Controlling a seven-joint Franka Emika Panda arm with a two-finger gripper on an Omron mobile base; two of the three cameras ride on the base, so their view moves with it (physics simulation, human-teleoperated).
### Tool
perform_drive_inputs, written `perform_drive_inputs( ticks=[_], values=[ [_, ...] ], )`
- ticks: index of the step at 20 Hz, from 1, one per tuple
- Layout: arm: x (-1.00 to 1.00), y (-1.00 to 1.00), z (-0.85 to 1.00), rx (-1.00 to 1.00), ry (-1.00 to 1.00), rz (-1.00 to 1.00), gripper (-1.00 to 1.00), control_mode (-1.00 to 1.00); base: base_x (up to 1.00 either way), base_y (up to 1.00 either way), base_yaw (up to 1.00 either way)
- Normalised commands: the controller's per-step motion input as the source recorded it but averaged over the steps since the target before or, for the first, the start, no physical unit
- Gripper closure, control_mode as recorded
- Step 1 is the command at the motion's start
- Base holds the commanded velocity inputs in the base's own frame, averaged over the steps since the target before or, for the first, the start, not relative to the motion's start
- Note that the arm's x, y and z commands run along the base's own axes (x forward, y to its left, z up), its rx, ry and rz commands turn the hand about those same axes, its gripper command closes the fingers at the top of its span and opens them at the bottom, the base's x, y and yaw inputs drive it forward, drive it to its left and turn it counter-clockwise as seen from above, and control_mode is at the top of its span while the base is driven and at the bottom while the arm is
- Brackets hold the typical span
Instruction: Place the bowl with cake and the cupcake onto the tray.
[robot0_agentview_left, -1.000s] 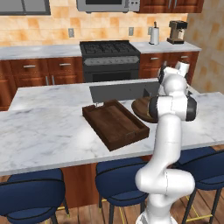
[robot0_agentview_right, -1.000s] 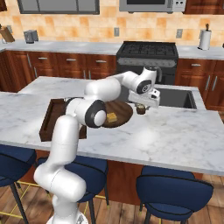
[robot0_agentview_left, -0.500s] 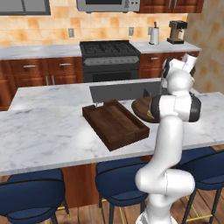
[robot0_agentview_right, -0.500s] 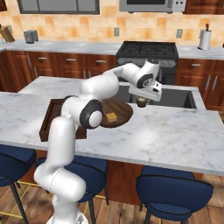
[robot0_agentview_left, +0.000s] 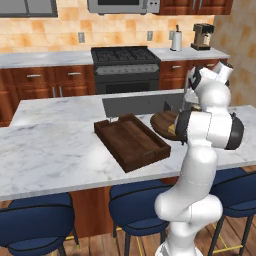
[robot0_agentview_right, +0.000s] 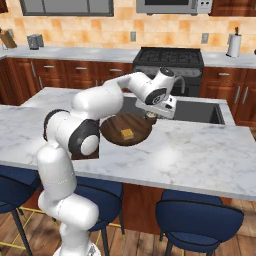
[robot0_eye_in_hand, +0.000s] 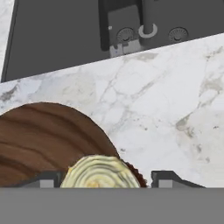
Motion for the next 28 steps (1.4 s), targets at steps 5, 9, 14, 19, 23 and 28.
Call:
perform_drive_inputs(
  ticks=[5, 9, 14, 19, 23, 28],
  values=[
    [-0.51, 1.00, 0.05, -0.01, -0.11, 0.01, 1.00, -1.00, 0.00, 0.00, 0.00],
    [-0.32, 0.95, 0.10, 0.00, -0.10, 0.00, 1.00, -1.00, 0.00, 0.00, 0.00],
    [-0.07, 0.80, 0.21, 0.00, -0.09, 0.00, 1.00, -1.00, 0.00, 0.00, 0.00],
    [0.00, 0.74, 0.12, 0.00, -0.04, 0.00, 1.00, -1.00, 0.00, 0.00, 0.00],
    [0.00, 0.76, 0.06, 0.00, -0.02, 0.00, 1.00, -1.00, 0.00, 0.00, 0.00],
    [0.00, 0.75, 0.07, 0.00, -0.01, 0.00, 1.00, -1.00, 0.00, 0.00, 0.00]
  ],
)
